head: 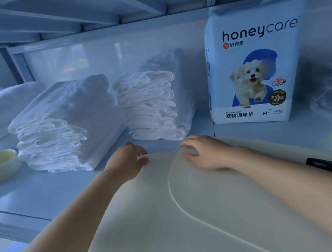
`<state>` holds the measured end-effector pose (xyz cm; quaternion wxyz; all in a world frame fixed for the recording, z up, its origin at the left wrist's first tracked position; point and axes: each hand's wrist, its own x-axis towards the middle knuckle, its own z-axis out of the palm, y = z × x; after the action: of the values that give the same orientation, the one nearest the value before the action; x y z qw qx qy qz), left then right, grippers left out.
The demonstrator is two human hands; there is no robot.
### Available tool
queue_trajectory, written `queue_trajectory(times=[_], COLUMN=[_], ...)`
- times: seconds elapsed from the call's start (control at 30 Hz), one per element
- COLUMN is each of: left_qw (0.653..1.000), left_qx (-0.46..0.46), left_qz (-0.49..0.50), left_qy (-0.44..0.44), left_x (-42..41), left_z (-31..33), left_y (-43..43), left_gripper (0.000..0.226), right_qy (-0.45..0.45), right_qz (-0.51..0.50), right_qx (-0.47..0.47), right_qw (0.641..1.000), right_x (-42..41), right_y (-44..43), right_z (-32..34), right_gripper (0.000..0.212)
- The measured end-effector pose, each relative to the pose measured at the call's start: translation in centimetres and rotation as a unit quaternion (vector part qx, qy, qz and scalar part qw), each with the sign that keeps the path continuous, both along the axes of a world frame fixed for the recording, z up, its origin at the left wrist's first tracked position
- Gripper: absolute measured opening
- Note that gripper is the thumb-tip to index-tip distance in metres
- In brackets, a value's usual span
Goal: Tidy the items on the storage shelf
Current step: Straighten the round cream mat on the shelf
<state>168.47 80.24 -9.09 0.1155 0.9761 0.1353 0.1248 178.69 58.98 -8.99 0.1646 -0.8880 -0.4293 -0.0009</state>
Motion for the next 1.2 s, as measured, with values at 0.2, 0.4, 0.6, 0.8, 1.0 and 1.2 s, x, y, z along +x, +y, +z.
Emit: queue_trajectory(times=[0.2,0.4,0.6,0.8,1.0,1.2], left_qw=[0.999,0.995,0.997,0.993,0.991,0.992], left_qx=[0.001,0.029,0.054,-0.009,-0.046,-0.065], left_qz=[-0.015,-0.033,-0.025,-0.06,-0.119,-0.105], left_qy=[-0.034,-0.085,-0.043,-0.097,-0.05,-0.011], left_x=[0.3,2.4,4.8,4.8,5.5,6.3], left_z=[0.3,1.2,0.3,0.5,0.6,0.4], left_y=[0.0,0.1,-0.4,-1.5,-5.2,-7.0], left_gripper=[0.014,0.012,0.022,0.016,0.018,0.035], right_qy=[0.002,-0.007,-0.01,-0.018,0.003,0.02], right_qz=[-0.027,-0.037,-0.05,-0.077,-0.145,-0.192], right_qx=[0.01,0.015,0.015,-0.01,-0.072,-0.123], right_qw=[1.0,0.999,0.999,0.997,0.987,0.974], right_x=[0.9,1.6,2.2,3.2,4.9,5.8], right_y=[0.3,0.1,-0.8,-2.4,-4.9,-6.5], right_z=[0.1,0.0,0.3,0.8,2.0,1.6], right_gripper=[0.044,0.044,0.046,0.049,0.055,0.065])
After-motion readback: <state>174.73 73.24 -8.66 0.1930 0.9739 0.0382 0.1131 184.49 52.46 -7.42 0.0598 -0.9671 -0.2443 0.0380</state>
